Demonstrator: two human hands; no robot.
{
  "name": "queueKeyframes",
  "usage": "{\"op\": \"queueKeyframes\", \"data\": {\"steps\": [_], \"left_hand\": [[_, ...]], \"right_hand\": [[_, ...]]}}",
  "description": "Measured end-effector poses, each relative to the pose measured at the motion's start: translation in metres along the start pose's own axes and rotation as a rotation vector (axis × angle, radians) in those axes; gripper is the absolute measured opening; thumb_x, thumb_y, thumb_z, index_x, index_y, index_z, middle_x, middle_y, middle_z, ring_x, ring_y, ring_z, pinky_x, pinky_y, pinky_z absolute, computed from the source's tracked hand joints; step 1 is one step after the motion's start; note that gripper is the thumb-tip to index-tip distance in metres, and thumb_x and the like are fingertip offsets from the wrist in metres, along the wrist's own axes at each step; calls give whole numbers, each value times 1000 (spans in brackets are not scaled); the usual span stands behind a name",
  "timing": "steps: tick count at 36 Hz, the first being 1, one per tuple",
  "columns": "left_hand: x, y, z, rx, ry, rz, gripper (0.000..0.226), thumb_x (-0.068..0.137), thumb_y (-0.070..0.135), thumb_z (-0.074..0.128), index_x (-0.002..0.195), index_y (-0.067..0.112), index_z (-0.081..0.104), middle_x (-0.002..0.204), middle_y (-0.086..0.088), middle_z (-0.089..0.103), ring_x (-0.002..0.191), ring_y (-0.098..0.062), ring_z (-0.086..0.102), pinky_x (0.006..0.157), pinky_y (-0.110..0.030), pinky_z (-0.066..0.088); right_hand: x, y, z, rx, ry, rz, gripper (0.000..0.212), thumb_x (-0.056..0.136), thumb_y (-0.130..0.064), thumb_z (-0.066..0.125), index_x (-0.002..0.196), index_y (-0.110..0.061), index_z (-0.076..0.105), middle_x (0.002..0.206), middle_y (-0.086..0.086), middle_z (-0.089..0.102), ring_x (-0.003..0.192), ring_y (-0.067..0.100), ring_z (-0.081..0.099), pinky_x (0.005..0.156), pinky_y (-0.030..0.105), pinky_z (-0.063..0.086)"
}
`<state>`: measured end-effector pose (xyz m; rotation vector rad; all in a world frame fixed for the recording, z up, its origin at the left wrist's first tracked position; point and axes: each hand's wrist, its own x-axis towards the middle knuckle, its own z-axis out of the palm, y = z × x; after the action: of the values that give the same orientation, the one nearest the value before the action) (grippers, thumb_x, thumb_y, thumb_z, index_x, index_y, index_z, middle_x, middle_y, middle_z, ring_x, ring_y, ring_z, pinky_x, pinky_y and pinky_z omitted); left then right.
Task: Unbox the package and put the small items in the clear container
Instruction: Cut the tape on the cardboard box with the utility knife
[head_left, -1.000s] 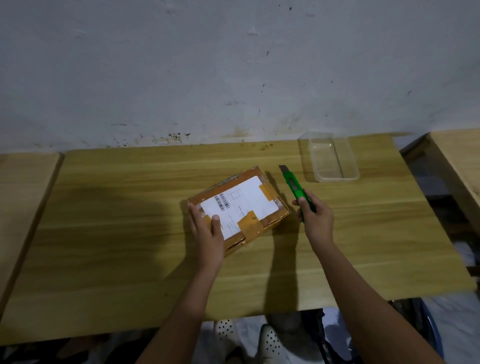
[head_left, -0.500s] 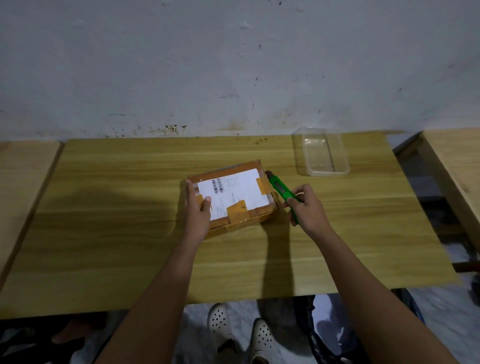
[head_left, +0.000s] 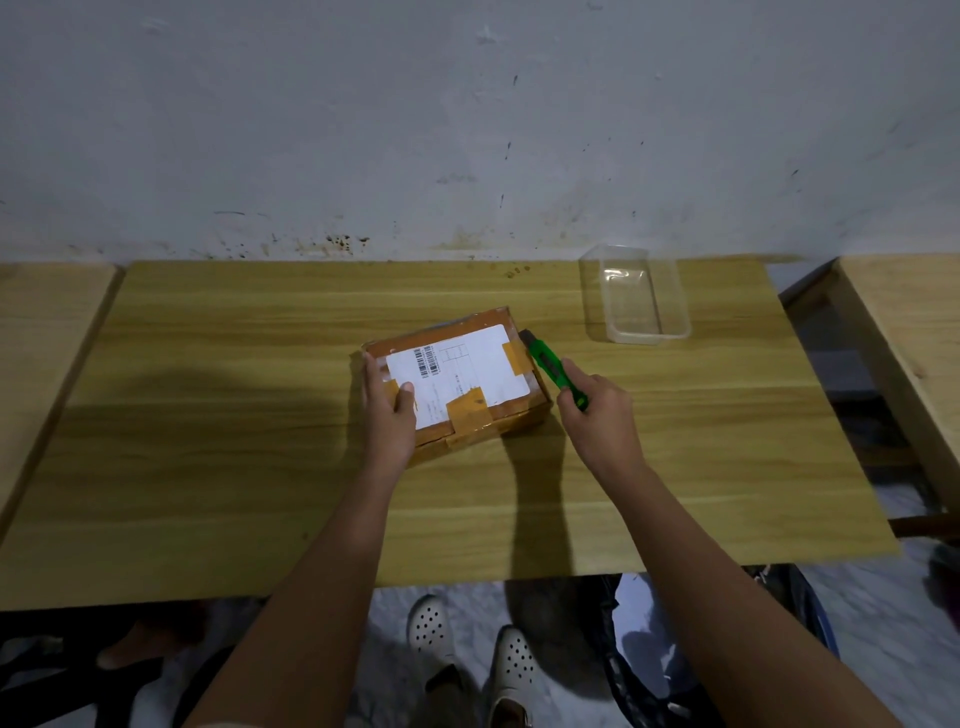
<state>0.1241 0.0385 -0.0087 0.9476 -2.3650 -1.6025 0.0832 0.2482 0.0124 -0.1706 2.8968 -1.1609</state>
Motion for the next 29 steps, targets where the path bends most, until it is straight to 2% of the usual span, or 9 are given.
{"op": "queueKeyframes", "data": {"steps": [3,7,12,15,18,24,29], "left_hand": [[-1,0,0,-10,2,12,64,98,18,41,148,23,3,151,-8,24,130,-24,39,93,-28,40],[-2,0,0,-17,0,-2,63,98,18,41,148,24,3,153,-7,21,130,-25,40,95,-33,42],[-2,0,-1,-34,-8,4,64,98,18,42,148,24,3,151,-9,23,130,-26,40,99,-36,44],[-3,0,0,-49,-7,-3,64,98,18,41,148,24,3,151,-8,22,129,-24,41,92,-29,43],[-3,1,0,-26,-6,7,63,98,19,40,149,23,2,154,-6,18,132,-22,37,91,-23,37],[-3,1,-1,19,8,23,62,98,19,39,149,20,3,156,-6,14,137,-23,30,100,-28,33],[-4,2,-1,-4,30,13,61,98,17,40,149,20,6,156,-5,12,139,-19,24,103,-21,25]], "right_hand": [[2,-4,-3,-60,-22,-16,43,91,-13,49,134,-13,48,89,14,63,74,19,53,57,23,37],[8,-13,-8,-122,-82,-25,45,89,-14,51,134,-15,47,90,15,62,73,27,60,63,41,55],[14,-16,-7,-168,-217,-17,50,92,-18,47,140,-25,36,93,16,61,70,31,62,63,48,56],[14,-19,-7,-179,-277,23,52,96,-21,41,144,-30,25,95,15,60,73,30,60,66,48,56],[13,-21,-6,-150,-305,75,51,98,-24,36,146,-34,19,92,19,62,75,32,61,69,47,55],[15,-27,-5,-180,-300,103,50,98,-24,34,145,-34,21,98,21,61,82,34,59,74,47,53],[20,-35,-5,-224,-306,145,50,96,-21,34,144,-34,26,94,15,56,81,32,57,68,40,49]]}}
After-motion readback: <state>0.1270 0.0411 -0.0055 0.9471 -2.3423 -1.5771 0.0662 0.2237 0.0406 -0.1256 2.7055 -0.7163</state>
